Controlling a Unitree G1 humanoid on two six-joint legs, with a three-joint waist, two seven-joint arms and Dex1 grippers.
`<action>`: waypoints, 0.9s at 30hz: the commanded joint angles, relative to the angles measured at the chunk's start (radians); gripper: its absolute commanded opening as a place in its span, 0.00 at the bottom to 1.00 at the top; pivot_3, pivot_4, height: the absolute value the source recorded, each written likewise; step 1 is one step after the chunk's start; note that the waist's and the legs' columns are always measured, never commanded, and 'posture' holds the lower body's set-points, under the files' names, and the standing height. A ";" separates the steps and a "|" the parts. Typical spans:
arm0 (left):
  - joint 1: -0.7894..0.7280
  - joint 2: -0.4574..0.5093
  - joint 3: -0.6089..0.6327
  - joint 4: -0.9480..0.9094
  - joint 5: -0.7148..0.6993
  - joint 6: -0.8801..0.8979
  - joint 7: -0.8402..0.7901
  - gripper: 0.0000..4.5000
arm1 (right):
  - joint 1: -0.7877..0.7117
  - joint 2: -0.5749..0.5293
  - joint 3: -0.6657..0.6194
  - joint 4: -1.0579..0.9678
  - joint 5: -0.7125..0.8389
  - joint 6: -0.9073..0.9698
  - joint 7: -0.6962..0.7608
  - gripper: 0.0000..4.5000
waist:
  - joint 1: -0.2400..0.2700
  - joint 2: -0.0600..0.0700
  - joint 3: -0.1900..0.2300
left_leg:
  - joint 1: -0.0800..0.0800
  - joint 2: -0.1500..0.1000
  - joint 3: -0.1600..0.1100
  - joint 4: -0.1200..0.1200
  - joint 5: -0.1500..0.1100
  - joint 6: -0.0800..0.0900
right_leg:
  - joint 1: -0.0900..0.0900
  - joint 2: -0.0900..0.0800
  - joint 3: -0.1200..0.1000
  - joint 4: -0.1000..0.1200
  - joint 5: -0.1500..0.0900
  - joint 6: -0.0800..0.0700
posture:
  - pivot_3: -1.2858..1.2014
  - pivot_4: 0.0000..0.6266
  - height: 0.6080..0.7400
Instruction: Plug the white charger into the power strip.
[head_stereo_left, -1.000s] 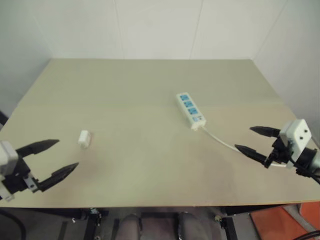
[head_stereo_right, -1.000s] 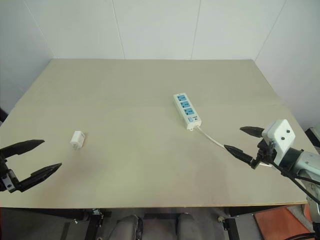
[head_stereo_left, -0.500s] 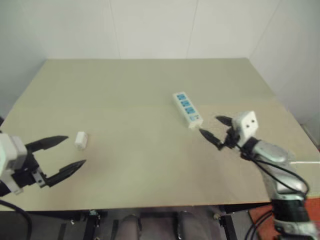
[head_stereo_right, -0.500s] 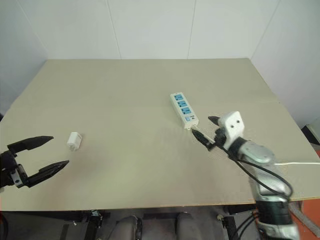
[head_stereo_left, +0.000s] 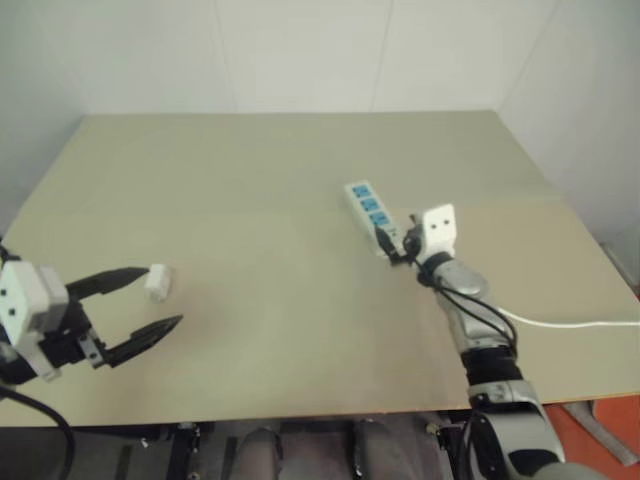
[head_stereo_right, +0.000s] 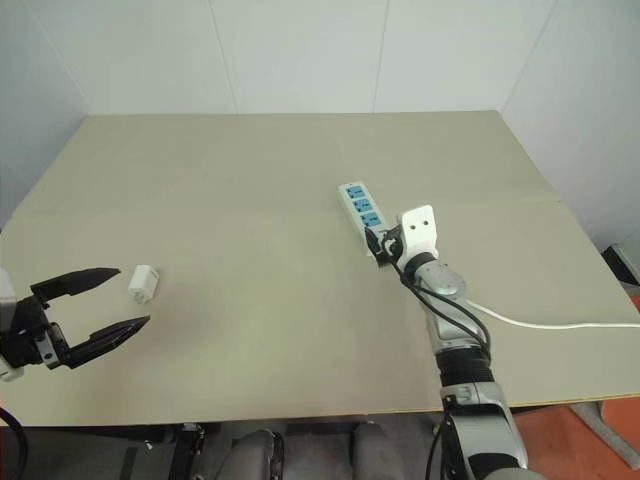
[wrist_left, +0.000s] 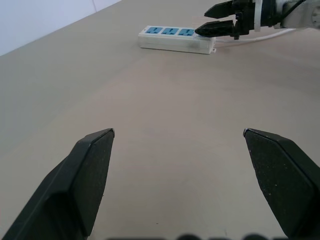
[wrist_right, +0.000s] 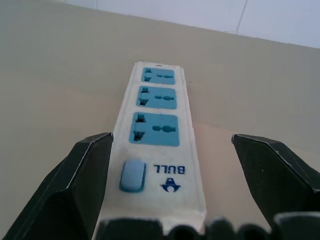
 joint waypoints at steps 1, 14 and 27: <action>-0.006 0.016 0.009 -0.016 -0.011 -0.006 0.006 1.00 | -0.039 0.012 -0.019 0.014 0.002 -0.045 -0.022 0.99 | 0.000 0.000 0.000 | 0.000 0.000 0.000 0.000 0.000 0.000 | 0.000 0.000 0.000 0.000 0.000 0.000 | 0.52 0.24 1.00; -0.010 0.020 0.000 -0.018 -0.014 -0.002 0.009 1.00 | -0.068 0.044 -0.011 0.188 -0.042 -0.112 -0.080 0.99 | -0.001 0.000 0.000 | 0.000 0.000 0.000 0.000 0.000 0.000 | 0.000 0.000 0.000 0.000 0.000 0.000 | 0.52 0.24 1.00; -0.013 0.025 -0.003 -0.016 -0.015 -0.001 0.010 1.00 | -0.048 0.073 0.025 0.205 -0.039 -0.082 -0.026 0.86 | -0.012 0.000 0.000 | 0.001 0.000 0.000 0.000 0.000 0.000 | 0.000 0.000 0.000 0.001 0.000 0.000 | 0.52 0.24 1.00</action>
